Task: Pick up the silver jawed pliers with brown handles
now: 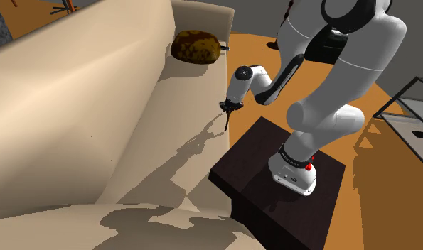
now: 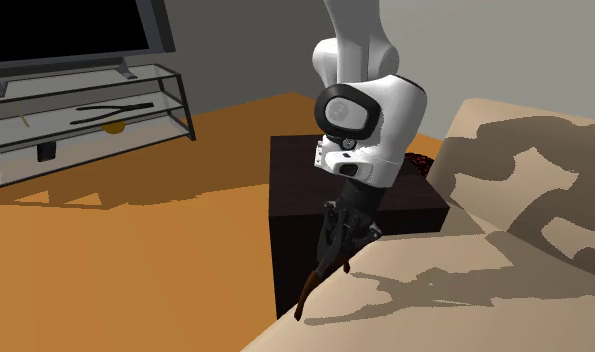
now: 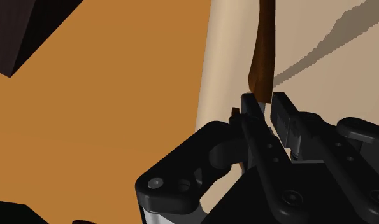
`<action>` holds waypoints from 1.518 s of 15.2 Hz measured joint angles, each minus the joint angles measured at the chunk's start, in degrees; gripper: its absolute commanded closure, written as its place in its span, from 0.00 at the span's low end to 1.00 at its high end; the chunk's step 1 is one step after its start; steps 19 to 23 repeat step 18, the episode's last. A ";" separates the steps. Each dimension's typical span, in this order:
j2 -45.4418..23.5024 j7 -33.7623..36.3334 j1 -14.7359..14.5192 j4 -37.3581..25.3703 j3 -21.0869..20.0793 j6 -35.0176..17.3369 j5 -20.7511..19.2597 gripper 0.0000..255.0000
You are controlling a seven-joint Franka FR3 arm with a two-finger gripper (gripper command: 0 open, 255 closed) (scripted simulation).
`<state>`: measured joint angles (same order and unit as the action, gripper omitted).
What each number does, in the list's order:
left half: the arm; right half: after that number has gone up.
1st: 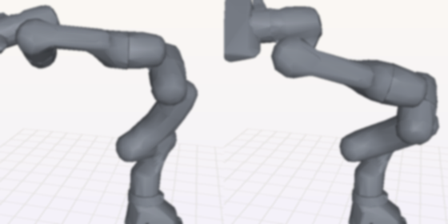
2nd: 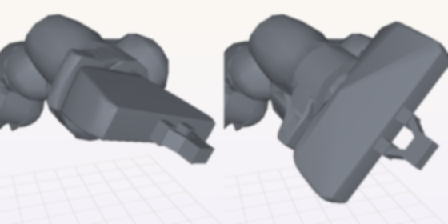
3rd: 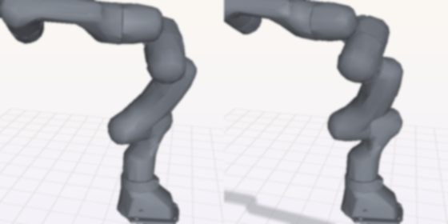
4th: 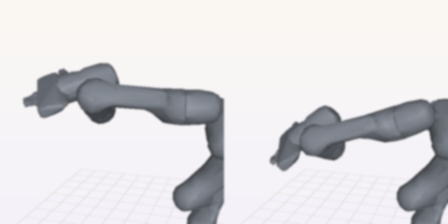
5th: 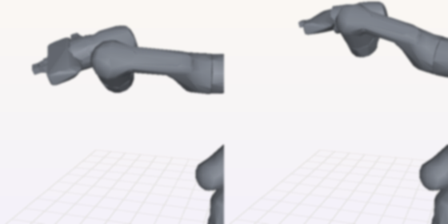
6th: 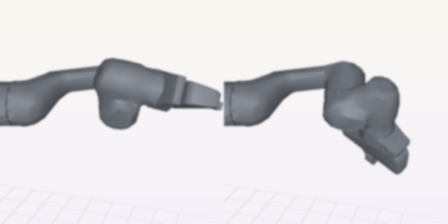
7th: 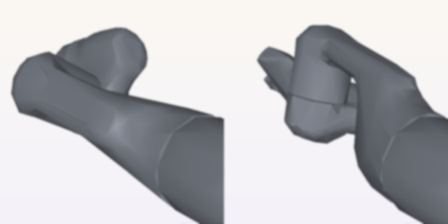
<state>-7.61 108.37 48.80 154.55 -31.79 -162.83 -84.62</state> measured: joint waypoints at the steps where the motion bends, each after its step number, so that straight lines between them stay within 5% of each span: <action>1: 0.01 -0.01 0.00 0.01 0.00 0.00 0.01 1.00; 6: 3.91 -6.42 0.41 1.75 -0.94 -1.32 7.42 1.00; 12: 12.34 -22.94 -0.87 5.72 -1.59 -3.35 26.87 1.00; 17: 19.04 -38.01 -7.79 8.28 2.36 -2.10 45.10 1.00; 23: 19.54 -39.13 -8.56 8.42 2.91 -1.86 46.46 1.00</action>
